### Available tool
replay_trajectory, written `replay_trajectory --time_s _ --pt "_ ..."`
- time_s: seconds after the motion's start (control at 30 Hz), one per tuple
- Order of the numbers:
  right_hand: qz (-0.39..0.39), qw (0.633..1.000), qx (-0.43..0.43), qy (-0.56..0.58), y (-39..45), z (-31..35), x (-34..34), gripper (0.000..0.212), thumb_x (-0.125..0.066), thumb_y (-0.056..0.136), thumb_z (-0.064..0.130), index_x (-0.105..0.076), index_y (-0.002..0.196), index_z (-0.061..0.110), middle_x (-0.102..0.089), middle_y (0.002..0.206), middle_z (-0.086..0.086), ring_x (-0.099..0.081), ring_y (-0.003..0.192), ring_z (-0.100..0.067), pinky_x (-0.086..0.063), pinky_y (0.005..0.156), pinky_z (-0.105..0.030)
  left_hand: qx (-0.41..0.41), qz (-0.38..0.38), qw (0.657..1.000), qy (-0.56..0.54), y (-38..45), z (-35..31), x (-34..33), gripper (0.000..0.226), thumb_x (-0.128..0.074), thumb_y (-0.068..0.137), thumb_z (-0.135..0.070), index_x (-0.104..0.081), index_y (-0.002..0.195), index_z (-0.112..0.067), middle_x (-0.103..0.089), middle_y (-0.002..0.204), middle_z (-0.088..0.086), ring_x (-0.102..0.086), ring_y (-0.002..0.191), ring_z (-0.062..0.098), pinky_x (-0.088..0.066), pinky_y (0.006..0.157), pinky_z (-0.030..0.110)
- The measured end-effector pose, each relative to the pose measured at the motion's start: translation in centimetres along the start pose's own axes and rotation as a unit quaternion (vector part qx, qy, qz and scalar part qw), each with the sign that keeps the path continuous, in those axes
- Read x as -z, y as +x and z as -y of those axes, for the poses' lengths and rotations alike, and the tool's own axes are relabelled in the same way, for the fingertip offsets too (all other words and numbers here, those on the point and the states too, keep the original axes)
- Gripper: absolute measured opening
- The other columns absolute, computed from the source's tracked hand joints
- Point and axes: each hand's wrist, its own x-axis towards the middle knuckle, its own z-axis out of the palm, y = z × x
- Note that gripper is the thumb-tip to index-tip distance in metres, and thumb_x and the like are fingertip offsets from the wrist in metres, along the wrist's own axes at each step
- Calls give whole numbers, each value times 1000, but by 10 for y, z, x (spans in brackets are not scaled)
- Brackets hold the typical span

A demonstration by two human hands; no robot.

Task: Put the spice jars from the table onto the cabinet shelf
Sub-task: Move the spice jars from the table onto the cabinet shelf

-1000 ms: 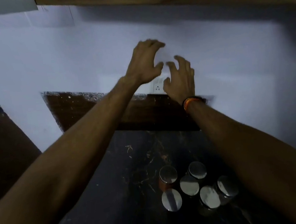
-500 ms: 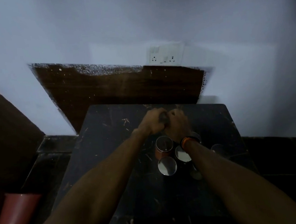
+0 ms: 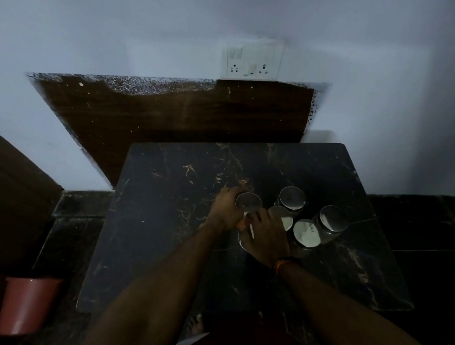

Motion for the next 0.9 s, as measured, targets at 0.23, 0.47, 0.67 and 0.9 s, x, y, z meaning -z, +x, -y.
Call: replay_trajectory --time_s 0.23,0.47,0.67,0.9 --pt "47 998 0 -46 -9 4 -6 62 -47 78 69 -59 112 20 -58 111 -7 -53 100 -27 -46 77 -42 36 -38 998 -24 -14 15 -10 52 -65 91 -30 -49 139 -17 -47 140 8 -44 129 22 -34 100 30" --pt "94 995 -20 -31 -12 6 -16 85 -68 67 69 -46 133 20 -53 124 -9 -52 110 -29 -51 82 -41 86 -47 993 -71 -26 29 -11 49 -63 90 -12 -50 138 -15 -50 140 8 -50 126 21 -42 101 31" --pt "72 997 -30 -6 -3 21 -9 73 -71 69 62 -52 127 20 -56 120 -9 -52 107 -29 -47 88 -38 146 -66 973 -168 -32 39 -16 31 -63 91 -10 -60 121 -18 -66 104 0 -64 102 17 -53 96 41" --pt "118 958 -28 259 44 30 29 84 -83 66 52 -49 140 29 -55 134 0 -47 124 -22 -43 102 -40 264 -98 877 -389 -58 53 -7 28 -46 104 -27 -69 99 -12 -72 101 15 -70 83 21 -53 67 30"
